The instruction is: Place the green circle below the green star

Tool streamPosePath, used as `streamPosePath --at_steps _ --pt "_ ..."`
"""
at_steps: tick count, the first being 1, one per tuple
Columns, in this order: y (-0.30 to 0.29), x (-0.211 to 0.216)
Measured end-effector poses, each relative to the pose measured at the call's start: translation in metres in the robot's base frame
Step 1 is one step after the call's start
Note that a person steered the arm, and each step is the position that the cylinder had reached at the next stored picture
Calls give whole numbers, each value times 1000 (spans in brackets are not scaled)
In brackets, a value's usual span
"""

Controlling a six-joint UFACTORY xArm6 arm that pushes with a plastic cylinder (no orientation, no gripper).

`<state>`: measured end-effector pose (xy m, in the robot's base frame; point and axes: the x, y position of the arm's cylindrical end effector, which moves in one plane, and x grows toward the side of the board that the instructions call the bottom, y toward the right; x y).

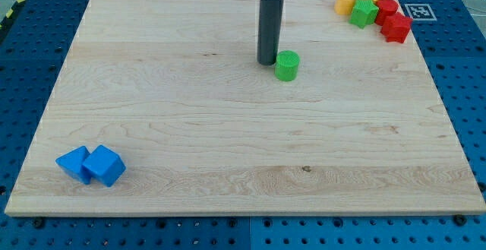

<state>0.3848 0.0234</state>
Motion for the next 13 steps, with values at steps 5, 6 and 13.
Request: streamPosePath --at_steps 5,6,13 --pt "131 -2" --pt "133 -5" --pt "150 -72"
